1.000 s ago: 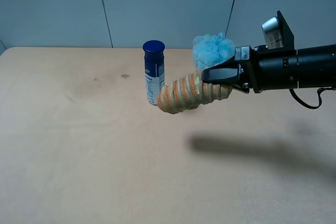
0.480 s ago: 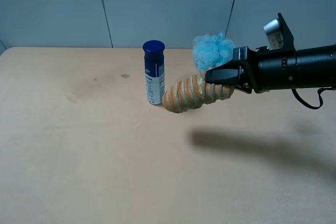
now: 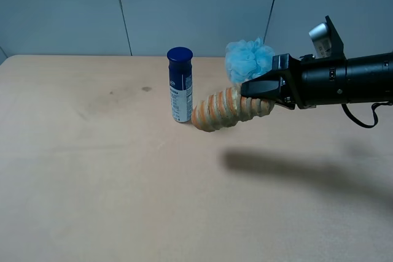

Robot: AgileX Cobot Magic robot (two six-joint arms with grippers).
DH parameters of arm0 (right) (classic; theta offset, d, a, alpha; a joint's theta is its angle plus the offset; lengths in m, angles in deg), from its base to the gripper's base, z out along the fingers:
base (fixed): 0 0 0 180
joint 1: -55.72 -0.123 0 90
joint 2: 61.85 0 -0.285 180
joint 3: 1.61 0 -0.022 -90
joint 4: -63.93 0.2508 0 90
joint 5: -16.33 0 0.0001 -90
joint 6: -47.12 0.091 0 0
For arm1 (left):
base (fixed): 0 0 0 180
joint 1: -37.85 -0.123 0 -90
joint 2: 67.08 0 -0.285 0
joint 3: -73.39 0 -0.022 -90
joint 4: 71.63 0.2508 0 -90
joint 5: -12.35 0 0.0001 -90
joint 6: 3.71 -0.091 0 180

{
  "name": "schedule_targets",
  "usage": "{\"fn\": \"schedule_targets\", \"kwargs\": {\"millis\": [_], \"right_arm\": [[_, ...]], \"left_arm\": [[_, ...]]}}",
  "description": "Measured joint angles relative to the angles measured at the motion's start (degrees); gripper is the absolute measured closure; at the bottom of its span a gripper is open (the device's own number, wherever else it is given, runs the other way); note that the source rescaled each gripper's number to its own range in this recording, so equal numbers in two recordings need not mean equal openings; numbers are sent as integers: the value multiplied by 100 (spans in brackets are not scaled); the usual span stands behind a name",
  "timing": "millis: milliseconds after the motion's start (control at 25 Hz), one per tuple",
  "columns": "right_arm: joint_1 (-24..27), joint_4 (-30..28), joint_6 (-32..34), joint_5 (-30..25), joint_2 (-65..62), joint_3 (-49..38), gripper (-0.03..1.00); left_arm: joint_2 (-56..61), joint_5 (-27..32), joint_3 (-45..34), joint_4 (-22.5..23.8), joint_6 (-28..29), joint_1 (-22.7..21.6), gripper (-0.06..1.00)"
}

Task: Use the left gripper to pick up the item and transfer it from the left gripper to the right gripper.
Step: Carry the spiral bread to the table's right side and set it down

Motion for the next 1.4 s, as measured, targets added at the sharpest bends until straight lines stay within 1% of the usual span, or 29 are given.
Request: {"fn": "schedule_targets", "kwargs": {"millis": [360,400,480,640,720,960,1120,1160,1280,1320,1400], "right_arm": [[0,0,145,13,0,0,95],[0,0,158,13,0,0,95],[0,-38,240,13,0,0,95],[0,-292,499,15,0,0,95],[0,-515,680,15,0,0,95],[0,-1096,1228,20,0,0,95],[0,-1281,1398,20,0,8,95],[0,-1365,1458,20,0,33,95],[0,-1741,1750,13,6,235,95],[0,-2165,2118,8,9,457,96],[0,-2608,2500,8,13,718,97]], "left_arm": [[0,-14,0,-5,0,-7,-4],[0,-14,0,-5,0,-70,-4],[0,-16,0,-17,0,-339,-4],[0,-21,0,-17,-6,-1328,-4],[0,-21,0,-17,-6,-1974,-4],[0,-26,0,-17,-6,-3599,-4],[0,-26,0,-17,-6,-4628,-4],[0,-26,0,-17,-6,-4849,-4],[0,-26,0,-17,-6,-5301,-4],[0,-26,0,-17,-6,-5393,-4],[0,-26,0,-17,-6,-5470,-4]]}}
